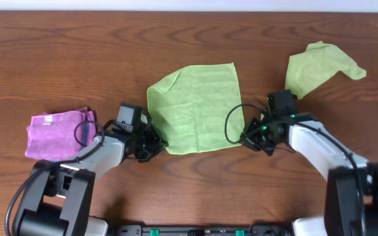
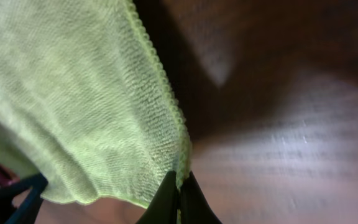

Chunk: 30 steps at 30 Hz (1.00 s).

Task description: Fold the cloth

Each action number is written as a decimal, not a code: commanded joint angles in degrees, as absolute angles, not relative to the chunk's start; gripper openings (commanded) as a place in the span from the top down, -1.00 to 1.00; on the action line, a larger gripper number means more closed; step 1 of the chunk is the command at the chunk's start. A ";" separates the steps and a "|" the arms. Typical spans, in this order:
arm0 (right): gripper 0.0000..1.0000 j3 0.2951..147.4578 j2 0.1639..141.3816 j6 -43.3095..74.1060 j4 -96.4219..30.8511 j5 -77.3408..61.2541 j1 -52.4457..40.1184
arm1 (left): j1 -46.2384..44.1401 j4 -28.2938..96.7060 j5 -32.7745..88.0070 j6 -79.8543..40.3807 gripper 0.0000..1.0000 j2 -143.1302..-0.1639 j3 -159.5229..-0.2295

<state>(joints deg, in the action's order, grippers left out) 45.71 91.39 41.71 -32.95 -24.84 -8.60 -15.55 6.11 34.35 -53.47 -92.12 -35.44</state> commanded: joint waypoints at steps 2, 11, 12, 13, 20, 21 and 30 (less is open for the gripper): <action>0.97 45.39 86.41 39.11 -36.18 -23.86 -9.08 | -15.75 7.55 38.48 -50.92 0.88 -91.68 -35.09; 0.98 45.39 82.87 36.99 -44.23 -22.74 -9.08 | -15.79 18.15 40.12 -46.19 0.88 -88.33 -35.09; 0.97 45.39 82.67 36.69 -45.41 -22.68 -9.08 | -15.79 19.64 40.10 -45.54 0.88 -87.39 -35.09; 0.97 45.39 82.39 36.42 -46.22 -22.65 -9.08 | -15.79 20.49 40.10 -45.12 0.88 -86.70 -35.09; 0.97 45.39 78.35 36.10 -53.21 -20.12 -9.08 | -15.79 24.80 39.90 -44.95 0.88 -81.76 -35.09; 0.98 45.39 77.41 36.01 -54.26 -19.73 -9.08 | -15.79 25.50 39.90 -44.93 0.88 -81.43 -35.09; 0.98 45.39 71.48 35.88 -60.01 -19.27 -9.08 | -15.79 33.19 40.29 -41.39 0.88 -81.08 -35.09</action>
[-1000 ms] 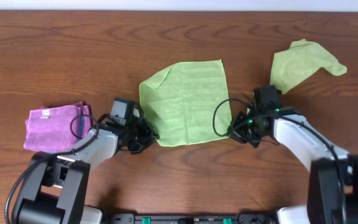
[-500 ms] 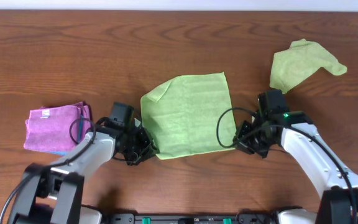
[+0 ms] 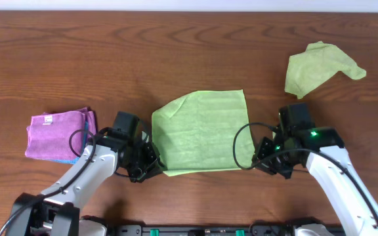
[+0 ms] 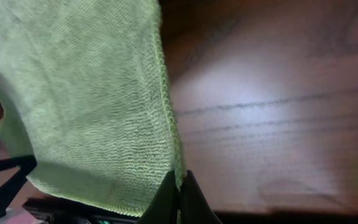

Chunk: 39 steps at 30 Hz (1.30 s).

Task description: Fold the cloth

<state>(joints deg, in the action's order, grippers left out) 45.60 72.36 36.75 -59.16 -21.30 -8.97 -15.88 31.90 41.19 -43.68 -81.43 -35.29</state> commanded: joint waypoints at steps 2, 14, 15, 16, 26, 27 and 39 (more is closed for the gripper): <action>0.97 45.39 71.46 35.81 -61.39 -19.27 -9.08 | -15.79 34.24 41.10 -40.80 0.88 -81.08 -35.09; 0.98 45.39 68.20 38.96 -63.92 -19.49 -13.08 | -15.79 37.12 44.62 -40.91 0.90 -79.57 -35.40; 0.97 45.39 67.66 39.20 -63.88 -19.49 -13.28 | -15.79 37.69 44.62 -40.91 0.88 -79.40 -35.66; 0.97 45.39 67.02 39.44 -63.79 -19.42 -13.37 | -15.79 38.22 44.62 -40.88 0.88 -79.29 -35.97; 0.97 45.43 64.64 40.91 -59.94 -18.39 -13.37 | -15.77 39.22 42.63 -40.84 0.88 -78.98 -42.04; 0.97 45.43 64.66 40.91 -59.35 -18.35 -13.37 | -15.77 39.24 41.93 -40.84 0.88 -78.98 -42.65; 0.97 45.43 65.10 40.86 -50.83 -15.35 -13.37 | -15.68 36.64 34.76 -41.39 0.88 -79.00 -43.44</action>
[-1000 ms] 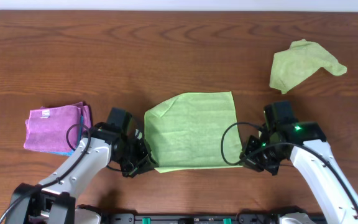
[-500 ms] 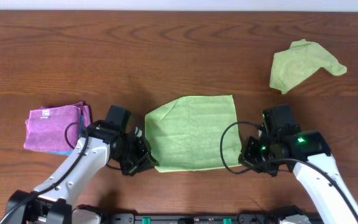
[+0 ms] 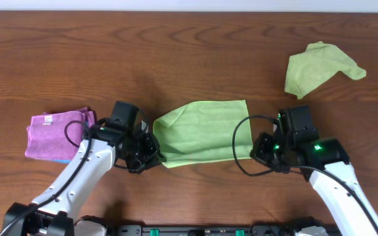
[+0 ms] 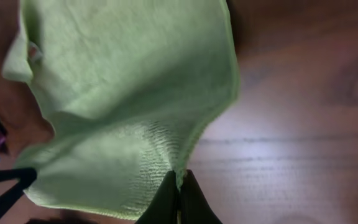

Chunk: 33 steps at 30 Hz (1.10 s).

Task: Fold the cloth
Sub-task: 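Lift the near edge with both grippers and fold it away over the cloth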

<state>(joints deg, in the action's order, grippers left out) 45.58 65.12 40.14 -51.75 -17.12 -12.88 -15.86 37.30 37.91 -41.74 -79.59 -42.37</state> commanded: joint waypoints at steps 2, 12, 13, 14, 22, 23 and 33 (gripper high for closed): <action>0.97 45.43 65.78 40.86 -49.71 -15.25 -13.37 | -15.68 35.03 33.95 -42.48 0.88 -79.00 -43.46; 0.98 45.43 71.24 40.64 -42.19 -14.98 -13.37 | -15.68 27.66 29.78 -45.15 0.88 -79.79 -43.48; 0.97 45.43 71.29 40.64 -41.78 -14.94 -13.37 | -15.66 26.72 29.78 -45.30 0.88 -80.07 -43.48; 0.97 45.43 71.29 40.64 -40.99 -14.52 -13.37 | -15.68 25.04 29.78 -45.76 0.88 -80.90 -43.55; 0.98 45.43 73.60 40.18 -35.92 -13.06 -13.04 | -15.66 23.11 29.58 -44.42 0.88 -89.06 -49.74; 0.97 45.43 74.15 40.18 -35.48 -13.06 -13.04 | -15.66 23.11 29.56 -44.03 0.88 -89.71 -50.65; 0.97 46.06 78.56 38.87 -29.23 -13.04 -10.68 | -14.20 24.10 27.68 -42.37 0.88 -94.83 -56.66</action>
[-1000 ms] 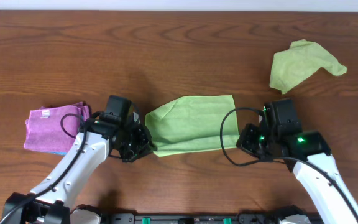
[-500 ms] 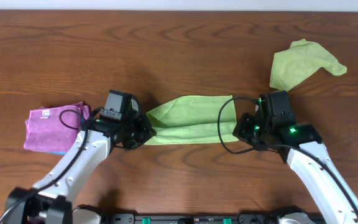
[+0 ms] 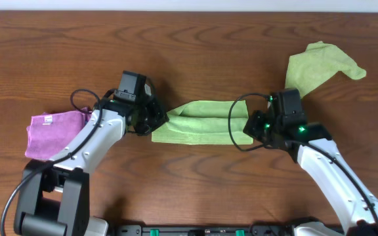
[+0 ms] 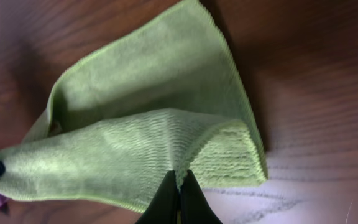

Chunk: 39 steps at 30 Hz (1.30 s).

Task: Fold the cloth
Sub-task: 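Lift the near edge with both grippers and fold it away over the cloth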

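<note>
The light green cloth (image 3: pixel 199 121) lies doubled over as a narrow band across the middle of the table. My left gripper (image 3: pixel 157 118) is shut on its left end and my right gripper (image 3: pixel 247 124) is shut on its right end. In the right wrist view the cloth (image 4: pixel 148 130) shows a folded upper layer over a lower one, with a pinch of its edge between my right gripper's (image 4: pixel 179 182) closed black fingers.
A second green cloth (image 3: pixel 320 67) lies crumpled at the back right. A folded purple cloth (image 3: pixel 54 131) on something blue sits at the left, close to my left arm. Bare wooden table (image 3: pixel 189 52) stretches behind the cloth.
Both grippers have moved away from me with the cloth's near corners. The raised near edge now sits over the far part, and the cloth looks narrower and doubled.
At first the cloth lay spread flat with both grippers shut on its near corners. Then the near edge was lifted and the cloth looked shorter each time. Now its near half lies folded over the far half, still held at both ends.
</note>
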Each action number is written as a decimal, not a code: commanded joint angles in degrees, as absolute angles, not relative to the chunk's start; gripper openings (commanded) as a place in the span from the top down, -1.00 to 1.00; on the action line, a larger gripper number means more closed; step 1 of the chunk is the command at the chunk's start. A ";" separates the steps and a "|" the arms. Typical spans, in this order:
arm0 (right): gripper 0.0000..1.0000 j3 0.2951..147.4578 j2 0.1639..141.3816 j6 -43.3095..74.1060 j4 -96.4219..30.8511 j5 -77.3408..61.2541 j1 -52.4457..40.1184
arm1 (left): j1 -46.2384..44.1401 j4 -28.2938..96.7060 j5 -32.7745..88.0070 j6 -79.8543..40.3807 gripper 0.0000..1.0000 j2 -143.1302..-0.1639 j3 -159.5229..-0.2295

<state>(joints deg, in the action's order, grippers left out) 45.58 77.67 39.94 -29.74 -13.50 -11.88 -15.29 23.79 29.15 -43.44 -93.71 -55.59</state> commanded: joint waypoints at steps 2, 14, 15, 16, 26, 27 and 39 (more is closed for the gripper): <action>0.98 46.19 79.53 38.44 -28.36 -13.08 -9.61 | -13.26 23.70 27.59 -42.37 0.88 -95.15 -56.69; 0.97 48.12 84.01 37.10 -23.57 -13.04 -8.95 | -12.78 20.29 25.39 -42.46 0.89 -95.15 -56.75; 0.98 48.36 84.29 36.97 -23.20 -13.04 -8.95 | -12.78 20.25 25.02 -42.44 0.88 -95.15 -56.75; 0.98 48.47 84.44 36.77 -22.87 -13.04 -8.95 | -12.78 20.18 24.82 -42.44 0.88 -95.18 -56.75; 0.97 48.82 84.68 36.32 -21.82 -11.51 -8.97 | -12.78 17.34 23.79 -42.41 0.88 -97.91 -56.75; 0.97 48.82 84.68 36.05 -21.85 -11.03 -8.97 | -12.78 17.21 24.05 -42.44 0.88 -98.45 -56.75; 0.97 48.82 89.34 35.03 -17.10 -8.34 -9.02 | -12.78 14.63 22.02 -42.17 0.88 -100.03 -56.75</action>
